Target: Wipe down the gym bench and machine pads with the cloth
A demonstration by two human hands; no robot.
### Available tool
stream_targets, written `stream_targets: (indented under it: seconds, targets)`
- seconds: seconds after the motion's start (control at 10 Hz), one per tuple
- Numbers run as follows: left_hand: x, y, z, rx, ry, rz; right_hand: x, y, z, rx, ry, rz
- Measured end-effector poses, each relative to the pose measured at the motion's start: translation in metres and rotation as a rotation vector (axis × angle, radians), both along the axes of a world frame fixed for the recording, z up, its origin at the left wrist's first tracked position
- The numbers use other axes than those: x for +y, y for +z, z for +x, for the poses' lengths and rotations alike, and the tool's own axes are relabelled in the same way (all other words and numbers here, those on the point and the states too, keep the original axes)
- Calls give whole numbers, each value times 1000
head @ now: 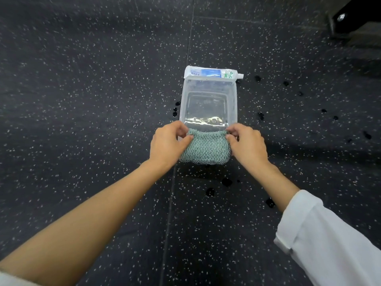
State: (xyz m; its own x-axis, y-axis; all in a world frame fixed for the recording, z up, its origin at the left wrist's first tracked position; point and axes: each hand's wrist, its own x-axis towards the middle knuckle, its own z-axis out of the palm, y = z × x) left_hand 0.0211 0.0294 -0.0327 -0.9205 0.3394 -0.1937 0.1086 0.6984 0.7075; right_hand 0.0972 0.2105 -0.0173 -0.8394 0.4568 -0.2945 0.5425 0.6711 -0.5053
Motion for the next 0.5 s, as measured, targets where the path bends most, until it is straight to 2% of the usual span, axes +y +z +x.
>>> stream_targets:
  seconds: [0.1,0.2,0.4,0.5]
  targets:
    - [5,6,6,123,-72,-176,-3,-3,-1,-23,21,118]
    - [5,4,7,162,-92,-246,-6,-6,-1,-31,33,196]
    - [3,3,9,181,-136,-232,-7,-13,7,-15,113,284]
    - [2,0,11,198,-115,-184,-6,-14,13,54,56,237]
